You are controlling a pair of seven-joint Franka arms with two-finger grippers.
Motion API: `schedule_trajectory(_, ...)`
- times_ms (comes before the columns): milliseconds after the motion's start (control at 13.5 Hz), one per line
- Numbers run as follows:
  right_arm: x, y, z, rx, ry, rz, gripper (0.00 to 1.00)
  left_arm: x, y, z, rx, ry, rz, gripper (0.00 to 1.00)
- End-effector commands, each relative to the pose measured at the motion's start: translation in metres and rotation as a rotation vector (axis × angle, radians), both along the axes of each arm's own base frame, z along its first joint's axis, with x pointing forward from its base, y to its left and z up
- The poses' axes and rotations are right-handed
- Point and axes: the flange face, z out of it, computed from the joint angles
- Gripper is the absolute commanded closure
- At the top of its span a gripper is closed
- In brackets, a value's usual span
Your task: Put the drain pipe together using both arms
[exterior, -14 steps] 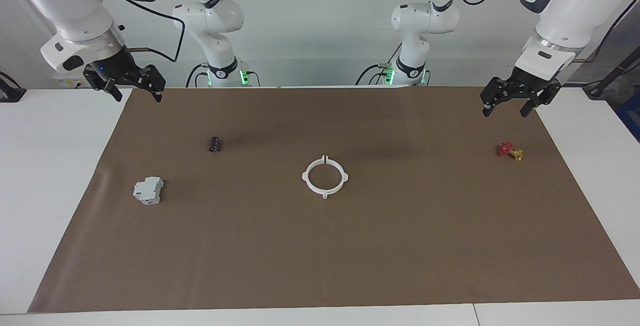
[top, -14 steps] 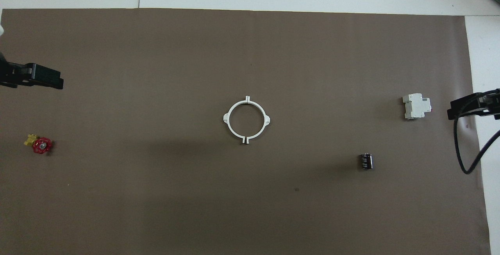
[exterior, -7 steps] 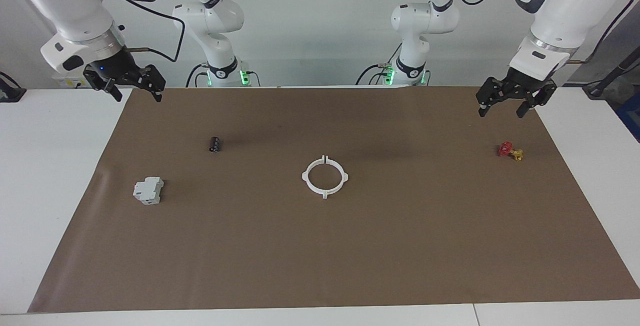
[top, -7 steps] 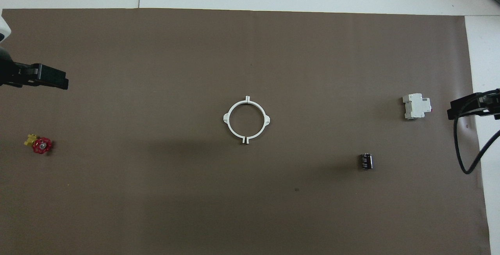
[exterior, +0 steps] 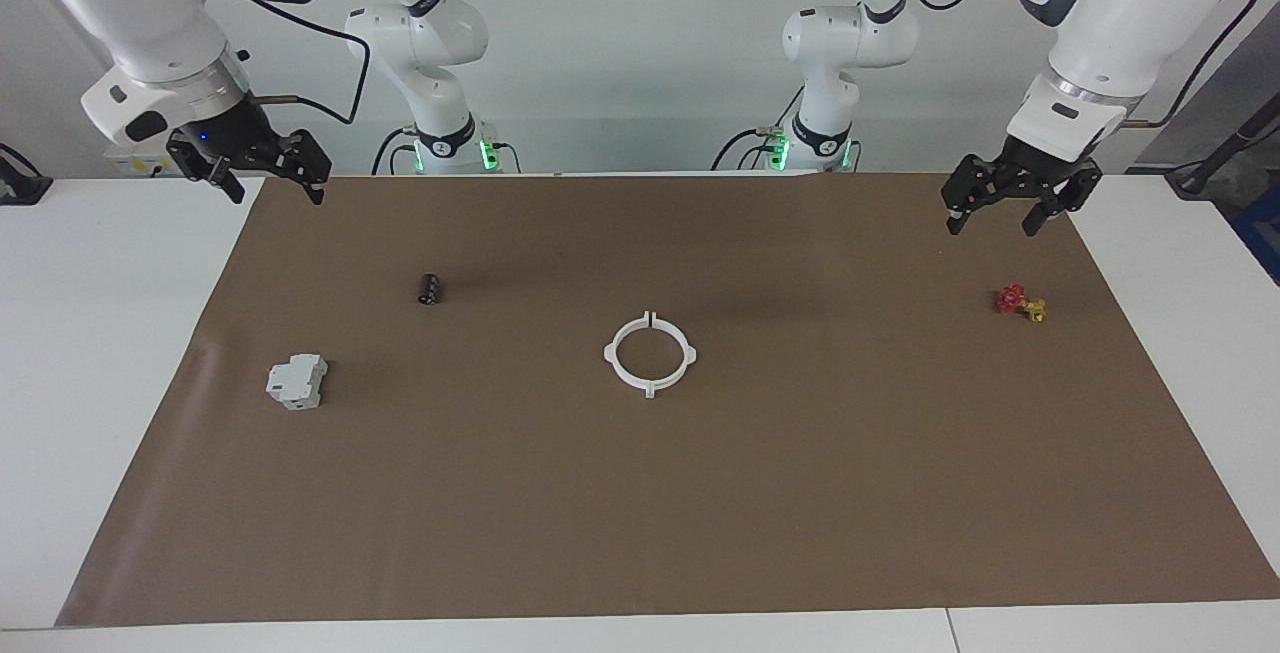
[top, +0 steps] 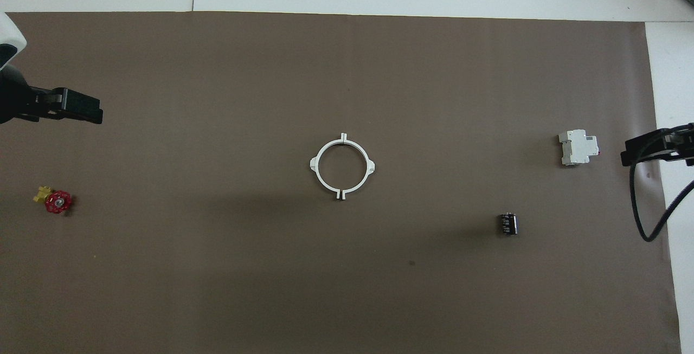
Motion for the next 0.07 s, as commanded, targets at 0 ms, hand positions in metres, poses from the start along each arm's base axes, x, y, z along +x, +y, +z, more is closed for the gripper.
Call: schedule_trajectory(0, -0.0063, 0.0004, 0.0004, 0.012, -0.003, -0.011, 0.0, -0.0036, 0.0002, -0.0004, 0.014, -0.012, 0.011, 0.0)
